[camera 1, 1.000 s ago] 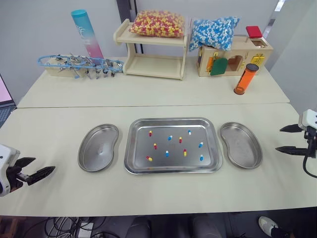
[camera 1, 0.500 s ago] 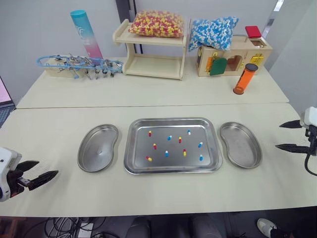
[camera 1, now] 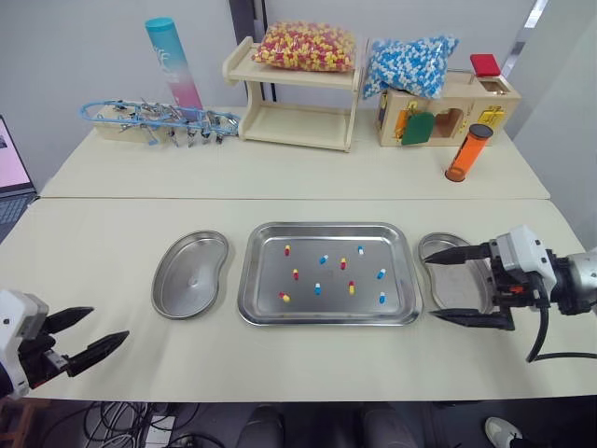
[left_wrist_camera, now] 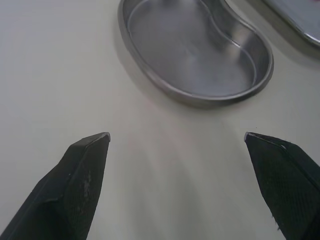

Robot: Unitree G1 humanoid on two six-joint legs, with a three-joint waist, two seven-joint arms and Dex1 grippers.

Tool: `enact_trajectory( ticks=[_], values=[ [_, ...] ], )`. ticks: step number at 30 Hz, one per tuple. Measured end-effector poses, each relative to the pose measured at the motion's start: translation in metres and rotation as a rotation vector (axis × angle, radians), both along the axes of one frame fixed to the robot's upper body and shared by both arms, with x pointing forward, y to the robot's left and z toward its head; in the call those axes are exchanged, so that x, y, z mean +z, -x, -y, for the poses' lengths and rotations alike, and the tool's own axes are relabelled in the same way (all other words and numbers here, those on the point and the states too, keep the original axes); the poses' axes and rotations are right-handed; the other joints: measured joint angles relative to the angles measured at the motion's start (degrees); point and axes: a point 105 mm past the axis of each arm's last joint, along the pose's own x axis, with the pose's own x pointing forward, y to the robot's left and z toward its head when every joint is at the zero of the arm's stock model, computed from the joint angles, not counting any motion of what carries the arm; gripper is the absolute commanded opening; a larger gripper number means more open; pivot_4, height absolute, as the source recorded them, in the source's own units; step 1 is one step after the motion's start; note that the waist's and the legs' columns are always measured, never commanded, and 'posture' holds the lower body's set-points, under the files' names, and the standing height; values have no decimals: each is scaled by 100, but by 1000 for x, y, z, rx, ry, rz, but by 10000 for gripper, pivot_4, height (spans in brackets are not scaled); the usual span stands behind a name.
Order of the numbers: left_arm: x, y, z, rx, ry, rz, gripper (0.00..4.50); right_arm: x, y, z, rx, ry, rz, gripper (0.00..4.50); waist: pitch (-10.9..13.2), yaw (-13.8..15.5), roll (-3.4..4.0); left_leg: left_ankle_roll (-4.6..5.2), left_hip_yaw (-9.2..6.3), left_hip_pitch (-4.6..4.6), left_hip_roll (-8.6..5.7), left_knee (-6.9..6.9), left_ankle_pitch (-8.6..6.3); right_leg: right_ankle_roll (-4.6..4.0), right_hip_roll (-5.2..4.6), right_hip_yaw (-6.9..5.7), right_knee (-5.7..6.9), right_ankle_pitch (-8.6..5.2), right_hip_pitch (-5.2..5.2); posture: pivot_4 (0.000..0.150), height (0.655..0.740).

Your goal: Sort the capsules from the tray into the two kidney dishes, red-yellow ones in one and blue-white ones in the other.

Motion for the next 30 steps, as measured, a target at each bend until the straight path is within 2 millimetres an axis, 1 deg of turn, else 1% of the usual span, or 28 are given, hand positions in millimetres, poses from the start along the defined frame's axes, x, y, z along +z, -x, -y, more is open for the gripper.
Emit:
enact_trajectory(
  ticks=[4,10,13,14,17,20,24,27,30],
  values=[
    [14,-9,22,-108,-58,0,44628,-1,15,-20,45,-53,-23,45000,-9,104,-14,0,-4,1,0,0,0,-3,3,-5,-5,2,2,1500,7400],
    [36,-35,64,-383,-141,39,44628,-5,17,-25,45,-49,-13,45000,-9,126,-15,0,-4,-1,4,-5,0,-7,8,-7,-19,5,5,1500,7400],
    [47,-50,89,-545,-172,106,39265,-10,16,-25,33,-45,-17,45000,-8,121,-14,0,-3,-1,7,-9,0,-7,12,-7,-23,5,4,1500,7400],
    [49,-53,98,-602,-173,122,36283,-11,16,-26,33,-49,-16,45000,-8,120,-13,0,-4,-3,8,-9,0,-8,13,-8,-23,5,2,1500,7400],
    [47,-58,115,-710,-171,121,27012,-12,16,-27,30,-52,-13,45000,-8,80,-13,0,1,-4,10,-10,0,-8,14,-3,-25,6,0,1500,7400],
    [46,-60,122,-749,-170,118,27012,-13,17,-28,26,-52,-12,45000,-8,58,-13,1,0,-4,12,-12,0,-8,16,-5,-24,6,0,1500,7400],
    [48,-59,124,-758,-152,121,27012,-12,19,-30,21,-53,-3,45000,-8,63,-13,1,-1,-4,12,-10,0,-8,16,-5,-24,6,1,1500,7400],
    [39,-53,127,-782,-144,91,27012,-10,19,-29,11,-50,10,45000,-7,67,-13,1,-2,-4,12,-10,-1,-8,16,-5,-24,6,1,1500,7400],
    [36,-54,132,-808,-149,95,27012,-8,18,-27,3,-43,20,45000,-7,110,-13,1,-3,-3,12,-7,0,-8,16,-7,-24,6,3,1500,7400]
  ],
)
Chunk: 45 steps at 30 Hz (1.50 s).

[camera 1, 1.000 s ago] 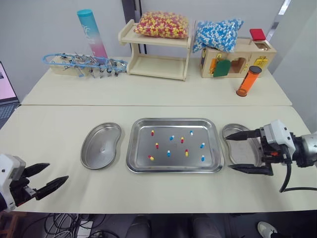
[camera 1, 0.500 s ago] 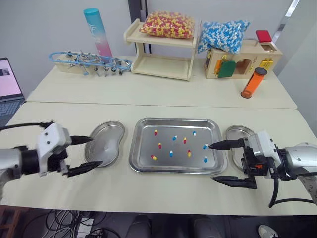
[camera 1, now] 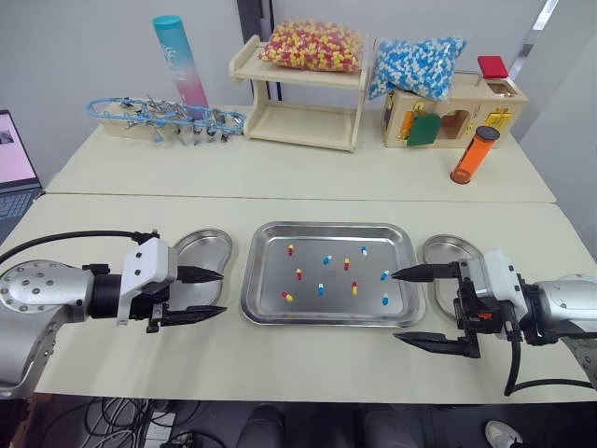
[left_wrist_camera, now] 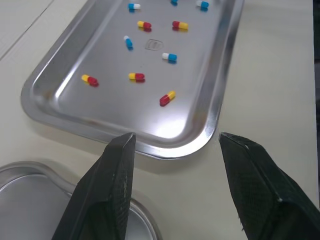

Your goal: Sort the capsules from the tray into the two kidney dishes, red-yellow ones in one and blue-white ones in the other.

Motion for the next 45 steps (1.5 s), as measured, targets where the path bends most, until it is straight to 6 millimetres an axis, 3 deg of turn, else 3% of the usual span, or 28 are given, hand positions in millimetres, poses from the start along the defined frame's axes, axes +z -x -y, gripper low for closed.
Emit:
enact_trajectory(
  ticks=[5,10,13,21,32,39,45],
  values=[
    [2,-12,22,-99,20,42,27012,3,0,-2,14,3,15,45000,0,24,-1,0,1,-4,-1,4,0,3,0,0,-6,2,2,1500,7400],
    [-6,-14,41,-242,-8,37,15041,-4,4,0,38,59,14,45000,0,14,-1,0,0,-6,-1,3,0,3,1,-3,-6,2,0,1500,7400],
    [-11,-19,46,-280,-28,45,15041,-6,4,2,36,66,9,45000,0,-3,-1,0,1,-4,-1,4,0,3,1,-2,-3,2,1,1500,7400],
    [-27,-46,69,-419,-87,75,15041,-15,-7,37,-71,167,6,45000,1,21,-2,-1,0,-9,-4,13,1,7,1,-7,-7,5,4,1500,7400],
    [-55,-69,73,-497,-205,71,15041,-16,-7,36,-88,163,9,45000,1,1,-2,-1,0,-11,-4,18,1,7,0,-7,-6,5,5,1500,7400],
    [-59,-75,87,-530,-218,67,15041,-15,-6,33,-97,162,12,45000,1,-3,-3,-2,-1,-10,-4,20,1,8,0,-7,-6,5,6,1500,7400],
    [-65,-77,87,-541,-266,43,15041,-15,-6,33,-100,161,12,45000,1,-4,-3,-2,-3,-10,-4,21,1,8,0,-9,-6,5,7,1500,7400]
  ],
)
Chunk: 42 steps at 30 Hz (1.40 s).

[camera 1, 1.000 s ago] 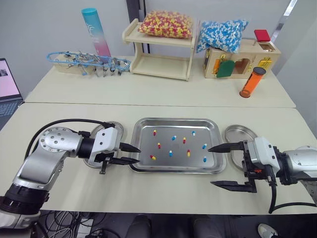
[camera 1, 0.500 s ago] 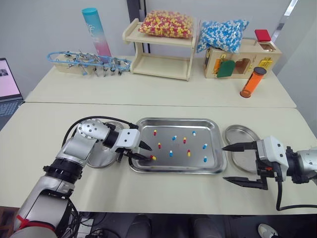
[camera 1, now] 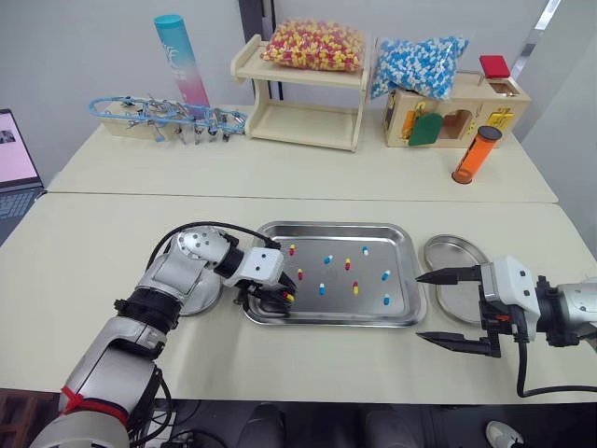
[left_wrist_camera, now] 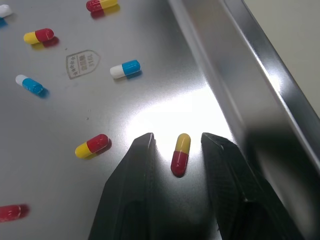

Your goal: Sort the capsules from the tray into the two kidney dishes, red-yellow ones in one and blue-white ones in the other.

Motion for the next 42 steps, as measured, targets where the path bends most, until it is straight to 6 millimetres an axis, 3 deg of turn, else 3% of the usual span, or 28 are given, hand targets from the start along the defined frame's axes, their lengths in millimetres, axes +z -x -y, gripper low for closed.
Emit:
enact_trajectory(
  ticks=[8,11,14,23,27,31,33,38,42],
  values=[
    [0,-1,-1,-5,-39,-23,15041,1,0,-3,-7,-6,3,45000,0,-8,0,0,0,4,0,0,0,0,0,0,0,0,4,1500,7400],
    [0,0,-1,-18,-52,-33,9442,4,-1,-4,-5,-9,14,45000,0,-17,0,0,0,5,0,-1,0,0,0,0,0,0,4,1500,7400],
    [-2,3,-1,-36,-64,-45,146,6,-3,-5,-2,-12,25,45000,-1,-9,1,0,-2,9,0,0,0,0,0,-1,0,0,10,1500,7400],
    [1,6,-7,-17,-59,-50,146,13,-7,-9,3,-28,42,45000,-1,-26,1,0,-5,9,0,1,0,0,0,-3,1,0,10,1500,7400],
    [28,9,-14,62,34,-61,146,13,-7,-10,13,-39,38,45000,1,-37,-1,0,-11,-4,0,1,0,0,0,-7,1,0,1,1500,7400],
    [73,13,-43,239,123,-33,146,14,-6,-14,37,-48,32,45000,0,-114,-1,1,-10,0,1,-2,0,0,0,-5,1,0,2,1500,7400],
    [83,18,-63,365,156,-51,146,16,-7,-19,54,-57,40,45000,1,-155,1,2,-8,4,2,-5,-1,0,0,-2,2,-1,3,1500,7400],
    [83,25,-135,815,211,-111,146,28,-6,-36,120,-128,48,45000,3,-191,4,2,-10,6,6,-8,-1,0,3,-2,5,-1,0,1500,7400],
    [72,27,-158,997,233,-101,146,37,-5,-50,180,-164,47,45000,4,-97,2,2,-12,1,6,-6,-1,0,3,-6,5,-1,-1,1500,7400]
  ],
)
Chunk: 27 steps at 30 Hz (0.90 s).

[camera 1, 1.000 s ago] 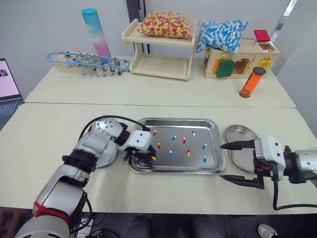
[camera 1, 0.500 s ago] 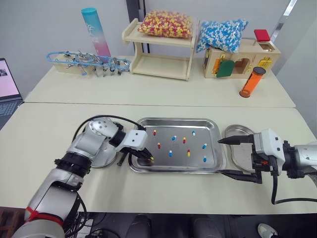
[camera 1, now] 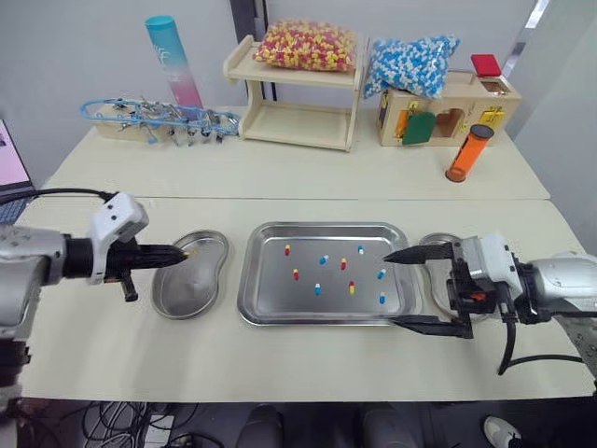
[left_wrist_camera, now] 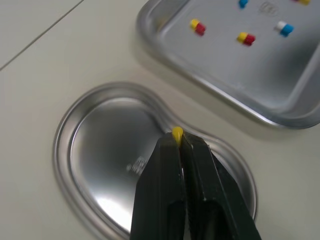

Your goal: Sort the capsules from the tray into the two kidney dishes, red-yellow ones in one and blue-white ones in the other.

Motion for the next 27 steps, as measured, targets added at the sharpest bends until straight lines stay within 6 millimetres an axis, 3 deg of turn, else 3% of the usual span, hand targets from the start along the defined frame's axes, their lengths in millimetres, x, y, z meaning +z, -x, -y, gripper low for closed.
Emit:
enact_trajectory(
  ticks=[6,12,16,20,23,27],
  values=[
    [-15,-9,-2,115,39,18,146,4,1,-9,46,-13,-5,45000,0,107,-1,0,3,-5,-1,-1,0,0,0,3,-2,0,-8,1500,7400],
    [-26,-13,1,140,50,14,16744,3,1,-9,50,-10,-12,45000,0,102,0,0,4,-5,0,-2,0,-1,0,3,0,0,-10,1500,7400],
    [-16,-17,-4,175,84,60,29482,2,1,-9,46,-10,-16,45000,0,98,0,0,3,-5,0,-2,0,-1,0,3,0,0,-11,1500,7400],
    [3,-14,-13,205,173,107,29482,0,-1,-7,35,-6,-17,45000,0,88,0,0,5,-4,0,-2,0,-1,0,4,0,0,-11,1500,7400],
    [6,-8,-19,225,206,101,29482,-1,-3,-6,24,1,-15,45000,0,81,0,0,5,-4,0,-2,0,-1,0,5,0,0,-11,1500,7400],
    [18,3,-39,286,197,143,29482,-4,-6,-2,7,4,-22,45000,0,71,0,0,5,-4,0,-3,0,-1,0,5,0,0,-12,1500,7400]
  ],
)
